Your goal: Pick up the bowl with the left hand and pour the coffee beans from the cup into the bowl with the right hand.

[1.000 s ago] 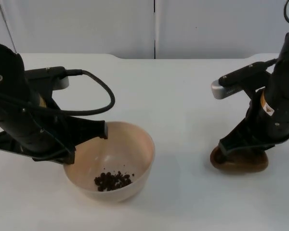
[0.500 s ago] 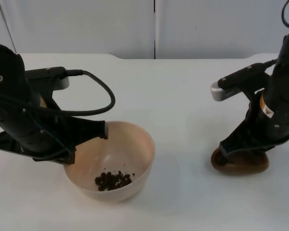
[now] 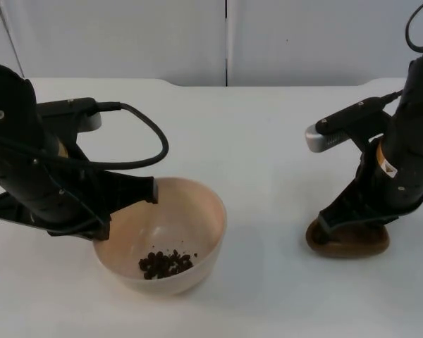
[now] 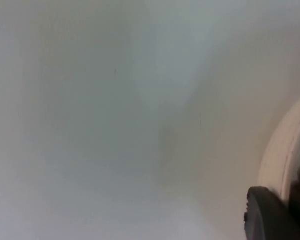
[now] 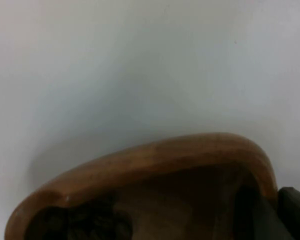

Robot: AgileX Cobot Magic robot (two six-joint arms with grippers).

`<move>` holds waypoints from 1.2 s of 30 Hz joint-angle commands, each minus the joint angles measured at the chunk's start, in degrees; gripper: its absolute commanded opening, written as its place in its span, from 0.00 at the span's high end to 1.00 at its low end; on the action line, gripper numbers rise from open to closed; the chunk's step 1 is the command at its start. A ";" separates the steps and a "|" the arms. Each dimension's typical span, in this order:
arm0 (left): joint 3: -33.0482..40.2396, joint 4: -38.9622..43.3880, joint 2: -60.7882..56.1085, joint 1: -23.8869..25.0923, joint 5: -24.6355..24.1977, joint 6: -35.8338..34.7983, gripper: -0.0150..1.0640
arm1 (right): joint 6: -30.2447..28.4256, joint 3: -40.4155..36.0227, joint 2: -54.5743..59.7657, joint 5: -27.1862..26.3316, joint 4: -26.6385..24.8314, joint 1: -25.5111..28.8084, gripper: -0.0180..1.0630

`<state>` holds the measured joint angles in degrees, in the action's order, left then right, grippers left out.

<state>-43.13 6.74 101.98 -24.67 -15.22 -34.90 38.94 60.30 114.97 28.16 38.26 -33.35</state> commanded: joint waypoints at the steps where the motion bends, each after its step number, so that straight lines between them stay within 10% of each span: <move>1: 0.09 0.17 0.61 0.09 -1.75 0.12 0.99 | 0.21 -0.17 -0.17 -0.49 0.61 0.33 0.99; 13: 0.09 0.17 0.14 0.09 -2.25 0.12 0.93 | -1.90 -0.17 3.06 0.76 0.10 0.33 0.99; 19: 0.09 0.17 -0.35 0.09 -1.88 0.12 0.67 | -1.68 -0.17 3.06 0.76 0.12 0.33 0.96; 26: 0.09 -0.05 -1.27 0.09 -1.88 0.12 0.33 | -0.76 -0.17 3.06 0.38 0.12 0.33 0.60; 36: 0.09 0.00 -4.43 0.09 -1.57 1.19 0.30 | 1.29 -0.17 0.74 -0.51 0.12 0.33 0.31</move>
<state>-43.13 6.85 99.02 -24.67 -17.05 -34.06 39.95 60.52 116.76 27.94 39.08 -32.89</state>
